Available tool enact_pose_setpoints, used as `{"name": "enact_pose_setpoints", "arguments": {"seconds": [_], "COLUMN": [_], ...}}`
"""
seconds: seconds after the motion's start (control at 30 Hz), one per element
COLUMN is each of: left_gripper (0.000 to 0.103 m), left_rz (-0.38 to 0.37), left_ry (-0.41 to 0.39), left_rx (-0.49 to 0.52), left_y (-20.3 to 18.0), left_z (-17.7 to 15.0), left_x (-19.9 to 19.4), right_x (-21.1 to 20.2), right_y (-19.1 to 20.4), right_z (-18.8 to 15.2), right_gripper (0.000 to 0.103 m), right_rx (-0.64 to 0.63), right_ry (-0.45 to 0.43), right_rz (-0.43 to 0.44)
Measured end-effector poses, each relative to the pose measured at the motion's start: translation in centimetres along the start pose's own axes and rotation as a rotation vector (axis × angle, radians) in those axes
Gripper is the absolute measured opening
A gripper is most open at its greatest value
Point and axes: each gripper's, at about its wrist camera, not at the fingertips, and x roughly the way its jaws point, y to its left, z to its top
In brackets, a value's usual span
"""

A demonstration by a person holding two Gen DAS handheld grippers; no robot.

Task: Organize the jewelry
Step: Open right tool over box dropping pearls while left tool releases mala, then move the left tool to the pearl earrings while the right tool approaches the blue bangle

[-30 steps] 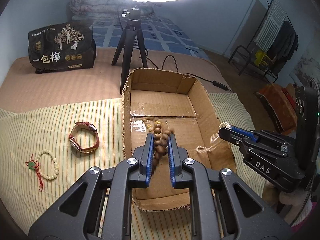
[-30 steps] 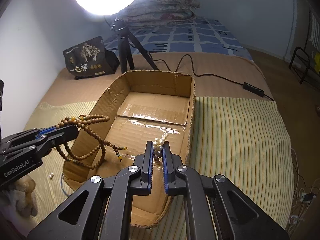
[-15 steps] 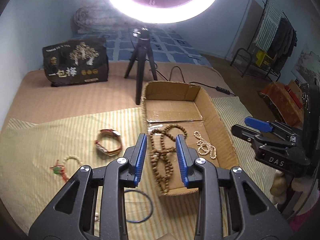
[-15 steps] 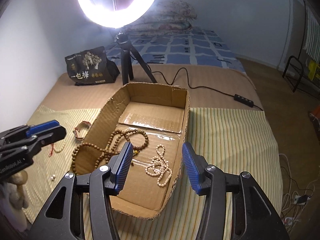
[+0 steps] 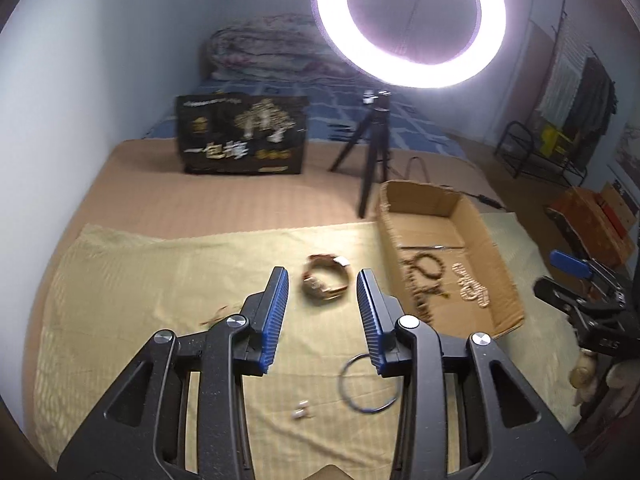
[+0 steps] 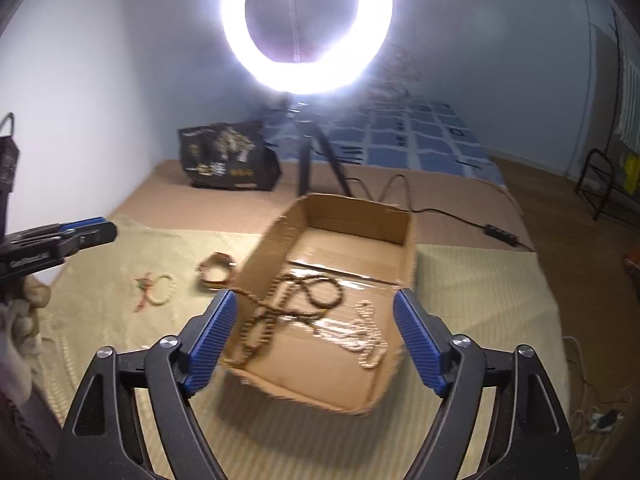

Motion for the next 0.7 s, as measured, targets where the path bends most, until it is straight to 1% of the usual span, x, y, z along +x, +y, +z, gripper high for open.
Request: {"name": "enact_pose_setpoints", "arguments": {"seconds": [0.1,0.2,0.37,0.47,0.57,0.6,0.63,0.7], "left_gripper": [0.035,0.035,0.035,0.035,0.035,0.034,0.03,0.029], "left_rz": [0.019,0.037,0.011,-0.014,-0.032,-0.036,-0.046,-0.056], "left_ry": [0.03,0.056,0.125,0.151,0.173,0.171,0.18,0.195], "left_rx": [-0.016,-0.015,-0.035,-0.025,0.013,0.03,0.043,0.062], "left_y": [1.9,3.2,4.7,4.7,3.9,3.6,3.2,2.7], "left_z": [-1.1,-2.6,-5.5,-7.0,-8.1,-8.4,-8.8,-9.3], "left_x": [0.1,0.2,1.1,1.7,2.4,2.5,2.8,3.2], "right_x": [0.4,1.0,2.2,2.8,3.5,3.8,4.1,4.5], "right_y": [1.6,3.4,6.2,7.5,8.5,8.7,8.9,9.4], "right_z": [-0.6,-1.4,-3.9,-5.5,-6.8,-7.1,-7.4,-7.9], "right_gripper": [0.081,0.081,0.081,0.081,0.081,0.081,0.081,0.081], "right_rx": [-0.011,-0.051,-0.089,-0.117,-0.146,-0.15,-0.153,-0.159], "right_ry": [0.035,0.088,0.171,0.201,0.233,0.245,0.254,0.266], "right_rz": [0.055,0.081,0.131,0.142,0.154,0.158,0.161,0.164]}}
